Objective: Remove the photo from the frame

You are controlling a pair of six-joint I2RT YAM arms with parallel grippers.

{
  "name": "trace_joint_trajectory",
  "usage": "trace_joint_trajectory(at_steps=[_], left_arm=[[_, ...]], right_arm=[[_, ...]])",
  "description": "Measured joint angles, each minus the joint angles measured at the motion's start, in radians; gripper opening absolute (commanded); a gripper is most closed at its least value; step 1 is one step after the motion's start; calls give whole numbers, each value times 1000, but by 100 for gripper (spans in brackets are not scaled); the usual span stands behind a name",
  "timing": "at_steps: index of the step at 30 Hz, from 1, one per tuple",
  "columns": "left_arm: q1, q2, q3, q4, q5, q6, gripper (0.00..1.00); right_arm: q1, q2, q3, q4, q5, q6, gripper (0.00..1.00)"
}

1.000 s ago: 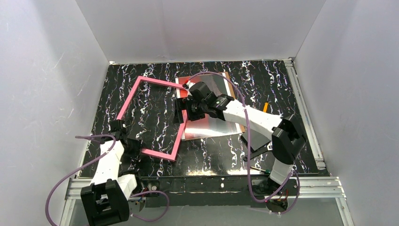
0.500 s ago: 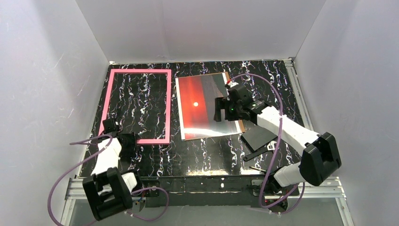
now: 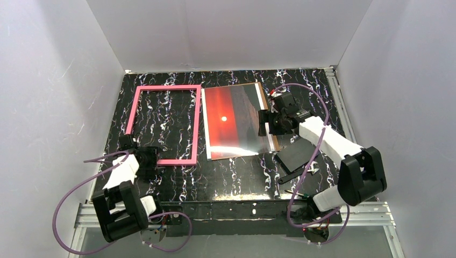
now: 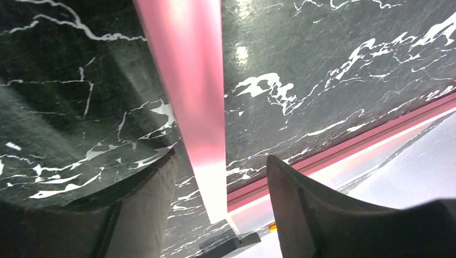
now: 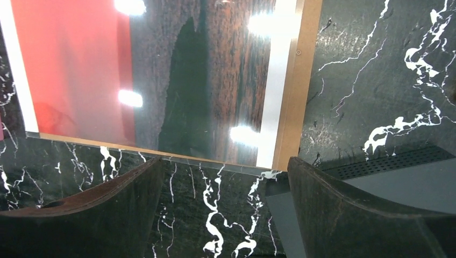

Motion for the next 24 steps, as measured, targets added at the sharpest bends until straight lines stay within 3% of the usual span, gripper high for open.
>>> trace_joint_trajectory(at_steps=[7, 14, 20, 24], left_arm=[[0, -35, 5, -74, -23, 36, 67], [0, 44, 42, -89, 0, 45, 67], [0, 85, 45, -92, 5, -13, 38], [0, 87, 16, -58, 21, -82, 26]], right_arm=[[-26, 60, 11, -14, -66, -32, 88], [-26, 65, 23, -13, -144, -27, 85], [-26, 49, 16, -8, -174, -22, 85], [-26, 5, -5, -2, -179, -21, 85]])
